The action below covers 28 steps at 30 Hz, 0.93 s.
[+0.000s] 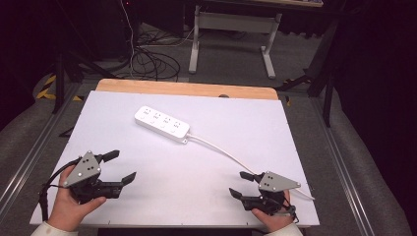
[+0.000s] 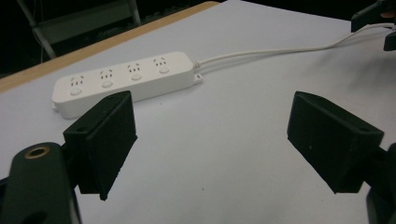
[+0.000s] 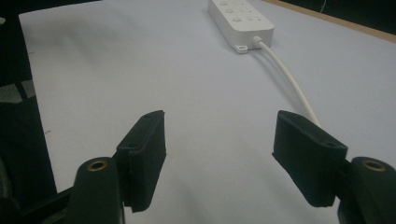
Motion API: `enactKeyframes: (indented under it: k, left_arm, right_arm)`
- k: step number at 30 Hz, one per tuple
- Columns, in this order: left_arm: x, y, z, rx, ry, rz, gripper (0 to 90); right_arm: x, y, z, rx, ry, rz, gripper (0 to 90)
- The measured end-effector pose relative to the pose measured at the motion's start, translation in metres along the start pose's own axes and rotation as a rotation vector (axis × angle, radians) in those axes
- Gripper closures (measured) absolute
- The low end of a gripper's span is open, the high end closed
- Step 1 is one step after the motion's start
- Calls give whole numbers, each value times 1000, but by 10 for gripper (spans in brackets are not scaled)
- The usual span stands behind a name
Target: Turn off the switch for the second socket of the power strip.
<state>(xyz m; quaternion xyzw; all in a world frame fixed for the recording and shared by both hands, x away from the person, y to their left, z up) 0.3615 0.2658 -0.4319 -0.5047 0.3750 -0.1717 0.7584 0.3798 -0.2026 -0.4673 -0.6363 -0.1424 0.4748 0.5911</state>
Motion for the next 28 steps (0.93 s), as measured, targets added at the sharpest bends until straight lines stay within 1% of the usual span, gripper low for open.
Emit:
enactKeyframes:
  k: [2,4,5,7,9,11,13,14,15,16,17,20,22,23,25,26,27,28]
  left_arm:
    - [0,6,0,-14,13,-8,164]
    - [0,12,-1,-38,33,-22,163]
    - [0,14,-1,-37,36,-25,163]
    - [-1,20,-4,-54,46,-34,164]
    - [0,25,-5,-53,43,-27,166]
    - [2,29,-7,-45,20,-10,178]
    - [4,34,-8,-40,24,6,183]
    - [5,39,-9,-15,13,23,193]
    - [5,39,-9,-15,13,23,195]
    - [6,41,-9,1,11,26,195]
    - [6,42,-9,14,14,24,195]
    - [8,45,-12,34,32,15,189]
    - [9,45,-13,26,47,17,186]
    - [9,45,-13,11,55,19,186]
    - [11,45,-11,-44,72,21,189]
    - [11,46,-9,-96,87,16,189]
    - [11,46,-8,-105,88,11,189]
    - [11,46,-8,-105,88,11,189]
  right_arm:
    - [0,0,0,0,4,-3,345]
    - [-1,0,0,1,2,-4,346]
    - [-1,0,0,3,2,-4,345]
    - [-1,0,0,4,1,-4,345]
    - [-2,0,0,3,-1,-2,345]
    - [-1,1,0,3,-3,-2,345]
    - [-1,1,-1,3,-3,-1,346]
    - [-1,1,-1,3,-2,-1,346]
    - [-1,1,-1,3,-2,-1,346]
    - [-1,1,-1,2,-1,1,346]
    - [-1,1,0,2,-2,0,346]
    - [-1,1,0,-1,-1,3,346]
    - [-1,1,0,-1,0,5,346]
    - [-1,1,0,-1,0,5,346]
    - [-1,1,0,-1,-3,4,346]
    - [-1,1,0,-1,-2,5,346]
    - [-1,1,-1,-2,-2,5,346]
    - [-1,1,-1,-2,-2,5,346]
Point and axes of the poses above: each handheld gripper's, and its own axes: x roughly forward along the jaws, y roughly out of its underside, z roughly to its left, the point moved 1 cm from there along x, roughly forward along the jaws, and after that the axes turned 11 degrees about x, right-handed, at the moved point
